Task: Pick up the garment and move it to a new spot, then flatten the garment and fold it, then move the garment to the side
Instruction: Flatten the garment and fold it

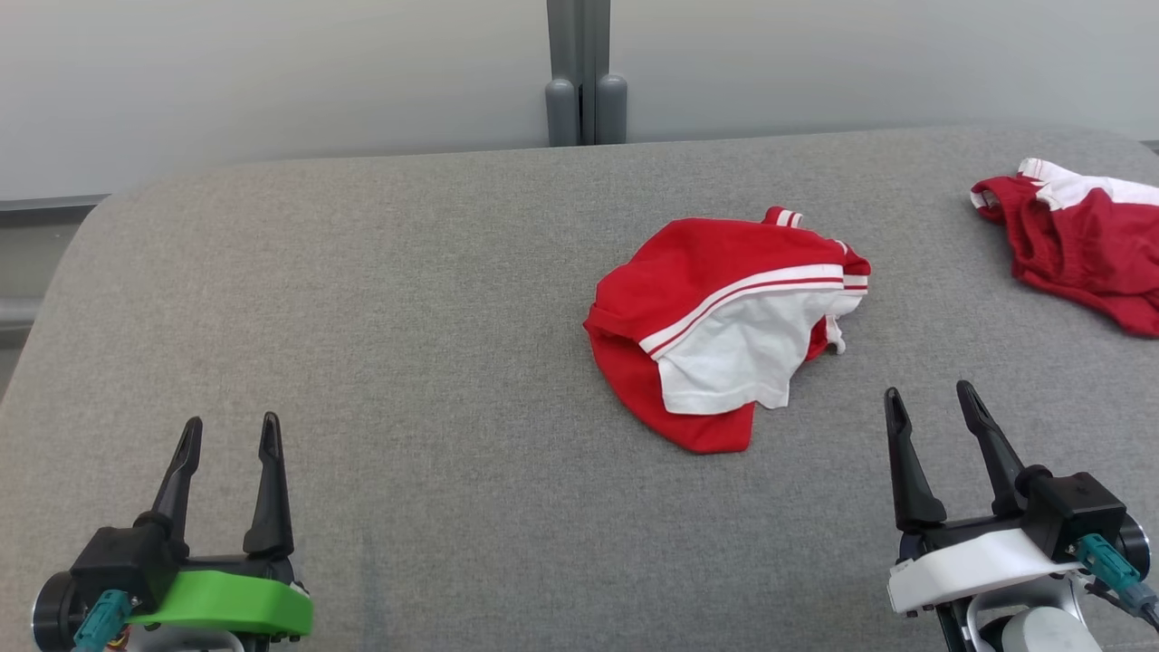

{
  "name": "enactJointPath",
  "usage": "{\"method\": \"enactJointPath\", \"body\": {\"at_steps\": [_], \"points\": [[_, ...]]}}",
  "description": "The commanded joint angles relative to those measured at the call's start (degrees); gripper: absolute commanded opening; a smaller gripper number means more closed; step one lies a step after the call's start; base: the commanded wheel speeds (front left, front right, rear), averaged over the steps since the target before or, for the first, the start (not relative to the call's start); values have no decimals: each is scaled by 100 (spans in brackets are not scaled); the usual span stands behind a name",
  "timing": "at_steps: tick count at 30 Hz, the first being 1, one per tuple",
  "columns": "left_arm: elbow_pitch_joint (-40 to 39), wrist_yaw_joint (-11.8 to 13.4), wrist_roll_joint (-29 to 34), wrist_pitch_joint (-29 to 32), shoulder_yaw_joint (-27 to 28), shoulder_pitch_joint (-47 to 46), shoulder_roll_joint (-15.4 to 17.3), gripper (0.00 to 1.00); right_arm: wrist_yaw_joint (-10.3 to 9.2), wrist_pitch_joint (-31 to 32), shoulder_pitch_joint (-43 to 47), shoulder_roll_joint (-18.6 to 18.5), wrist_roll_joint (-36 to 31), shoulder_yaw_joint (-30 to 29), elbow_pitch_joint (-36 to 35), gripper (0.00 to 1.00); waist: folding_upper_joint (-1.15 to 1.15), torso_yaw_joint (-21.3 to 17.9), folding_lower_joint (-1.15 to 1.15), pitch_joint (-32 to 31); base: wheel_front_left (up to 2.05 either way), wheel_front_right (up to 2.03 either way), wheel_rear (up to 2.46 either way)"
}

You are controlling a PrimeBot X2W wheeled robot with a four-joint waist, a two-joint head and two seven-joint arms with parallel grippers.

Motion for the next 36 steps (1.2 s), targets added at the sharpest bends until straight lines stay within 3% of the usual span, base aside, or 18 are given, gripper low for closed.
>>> {"method": "enactJointPath", "body": {"at_steps": [1, 21, 28, 36], "points": [[9, -19, 28, 2, 24, -62, -9, 100, -6, -17, 32, -3, 3, -9, 7, 100, 0, -1, 0, -2, 0, 0, 0], [45, -66, 87, 2, 62, -85, -44, 100, -6, -17, -10, -26, 40, 0, 48, 100, 0, 7, 0, -9, 0, 0, 0], [15, -65, 116, 2, 50, -153, -75, 100, -6, -13, -585, -296, -33, 192, 117, 100, 0, 14, 0, 105, 0, 0, 0], [65, -73, 117, 2, -25, -382, -105, 100, -7, 291, -1834, -618, -63, 478, 609, 100, 0, 114, 0, 415, 0, 0, 0]]}}
